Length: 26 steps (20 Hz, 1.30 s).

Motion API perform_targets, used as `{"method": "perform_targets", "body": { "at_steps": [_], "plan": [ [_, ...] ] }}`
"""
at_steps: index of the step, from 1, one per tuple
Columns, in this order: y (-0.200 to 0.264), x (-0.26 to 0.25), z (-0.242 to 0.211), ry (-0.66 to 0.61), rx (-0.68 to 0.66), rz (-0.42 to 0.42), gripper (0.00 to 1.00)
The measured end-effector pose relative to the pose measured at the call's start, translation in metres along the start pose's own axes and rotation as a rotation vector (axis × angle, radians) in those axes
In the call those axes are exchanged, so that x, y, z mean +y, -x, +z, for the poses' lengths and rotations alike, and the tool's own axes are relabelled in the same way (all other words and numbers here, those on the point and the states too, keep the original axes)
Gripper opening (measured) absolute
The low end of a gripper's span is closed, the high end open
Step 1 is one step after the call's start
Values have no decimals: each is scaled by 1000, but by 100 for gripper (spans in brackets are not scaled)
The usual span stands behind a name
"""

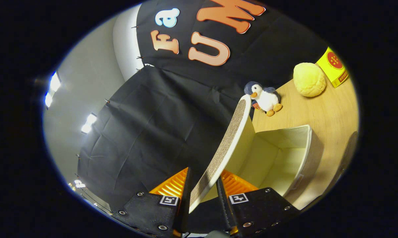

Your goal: Open the storage box then place both shoes into the box .Put the left shoe in first, then the right shoe, with the right side of both shoes facing outward in a uniform manner.

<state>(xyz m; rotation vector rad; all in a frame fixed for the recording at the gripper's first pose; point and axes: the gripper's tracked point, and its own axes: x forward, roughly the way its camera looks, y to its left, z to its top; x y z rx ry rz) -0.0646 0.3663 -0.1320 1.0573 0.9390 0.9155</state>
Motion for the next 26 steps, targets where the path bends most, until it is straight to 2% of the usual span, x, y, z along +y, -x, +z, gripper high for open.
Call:
{"method": "perform_targets", "body": {
  "at_steps": [2, 7, 13, 15, 16, 19, 23, 26],
  "plan": [
    [-14, 16, -2, 39, 23, 2, 38],
    [-56, 46, -15, 125, 98, -5, 37],
    [-109, 61, -25, 227, 128, -55, 38],
    [-120, 60, -33, 250, 151, -100, 43],
    [-121, 60, -38, 265, 162, -118, 49],
    [-127, 51, -50, 312, 189, -155, 55],
    [-117, 42, -48, 367, 194, -187, 73],
    [-91, 21, -33, 420, 138, -254, 88]
  ]
}}
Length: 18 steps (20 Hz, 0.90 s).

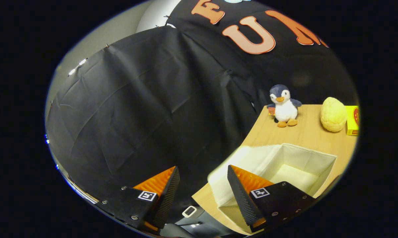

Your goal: Open the storage box then place both shoes into the box .Put the left shoe in first, then the right shoe, with the right side of both shoes facing outward in a uniform manner.

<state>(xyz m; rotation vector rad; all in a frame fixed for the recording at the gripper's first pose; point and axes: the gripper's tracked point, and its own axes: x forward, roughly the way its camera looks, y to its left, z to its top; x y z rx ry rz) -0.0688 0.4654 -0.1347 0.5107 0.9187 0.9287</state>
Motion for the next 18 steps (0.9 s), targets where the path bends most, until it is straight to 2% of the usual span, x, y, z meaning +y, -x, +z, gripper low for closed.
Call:
{"method": "perform_targets", "body": {
  "at_steps": [4, 7, 13, 18],
  "plan": [
    [41, -64, -12, 26, -22, -149, 96],
    [76, -111, -24, 36, -35, -271, 97],
    [137, -211, -80, 11, 22, -516, 98],
    [182, -269, -134, -47, 91, -670, 98]
  ]
}}
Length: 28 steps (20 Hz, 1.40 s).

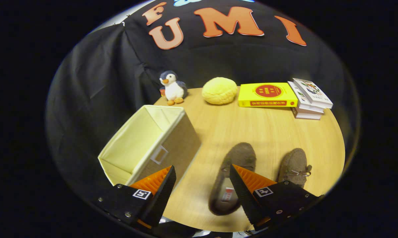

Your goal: Open the storage box then place both shoes into the box .Put the left shoe in first, then the right shoe, with the right side of both shoes facing outward in a uniform manner.

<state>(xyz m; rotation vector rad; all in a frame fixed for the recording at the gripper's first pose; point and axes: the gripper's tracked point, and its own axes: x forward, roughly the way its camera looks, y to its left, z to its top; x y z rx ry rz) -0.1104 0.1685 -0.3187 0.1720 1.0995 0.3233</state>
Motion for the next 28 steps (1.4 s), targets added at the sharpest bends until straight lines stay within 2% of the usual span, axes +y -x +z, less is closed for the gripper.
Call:
{"method": "perform_targets", "body": {
  "at_steps": [7, 9, 13, 16, 17, 18, 20, 25, 28],
  "plan": [
    [-19, -55, -50, -4, 93, -113, 95],
    [-31, -68, -58, 3, 118, -152, 91],
    [-55, -84, -58, 2, 136, -204, 73],
    [-71, -91, -55, -37, 139, -225, 51],
    [-75, -92, -54, -60, 142, -219, 47],
    [-79, -90, -56, -92, 142, -208, 36],
    [-81, -88, -56, -146, 144, -201, 23],
    [-73, -79, -49, -301, 158, -155, 8],
    [-55, -62, -29, -298, 120, -128, 6]
  ]
}}
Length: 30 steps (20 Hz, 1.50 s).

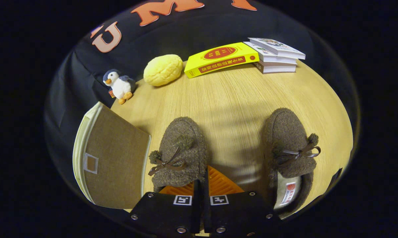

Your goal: Open the storage box then place both shoes into the box .Put the left shoe in first, then the right shoe, with the right side of both shoes facing outward in a uniform manner.

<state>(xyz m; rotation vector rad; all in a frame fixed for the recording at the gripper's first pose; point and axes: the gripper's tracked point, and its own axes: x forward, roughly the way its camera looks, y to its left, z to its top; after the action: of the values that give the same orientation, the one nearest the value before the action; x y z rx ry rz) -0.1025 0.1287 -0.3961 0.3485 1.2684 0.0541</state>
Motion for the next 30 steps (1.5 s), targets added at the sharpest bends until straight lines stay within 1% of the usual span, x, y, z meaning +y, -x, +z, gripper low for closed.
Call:
{"method": "perform_targets", "body": {
  "at_steps": [5, 9, 14, 16, 23, 25, 30],
  "plan": [
    [50, 54, 32, -22, -44, 110, 6],
    [82, 89, 59, 9, -90, 134, 6],
    [101, 148, 75, 29, -103, 191, 5],
    [98, 170, 72, 50, -95, 199, 6],
    [70, 240, 32, 94, 6, 192, 5],
    [57, 253, 21, 97, 37, 173, 5],
    [16, 267, -6, 91, 123, 83, 6]
  ]
}}
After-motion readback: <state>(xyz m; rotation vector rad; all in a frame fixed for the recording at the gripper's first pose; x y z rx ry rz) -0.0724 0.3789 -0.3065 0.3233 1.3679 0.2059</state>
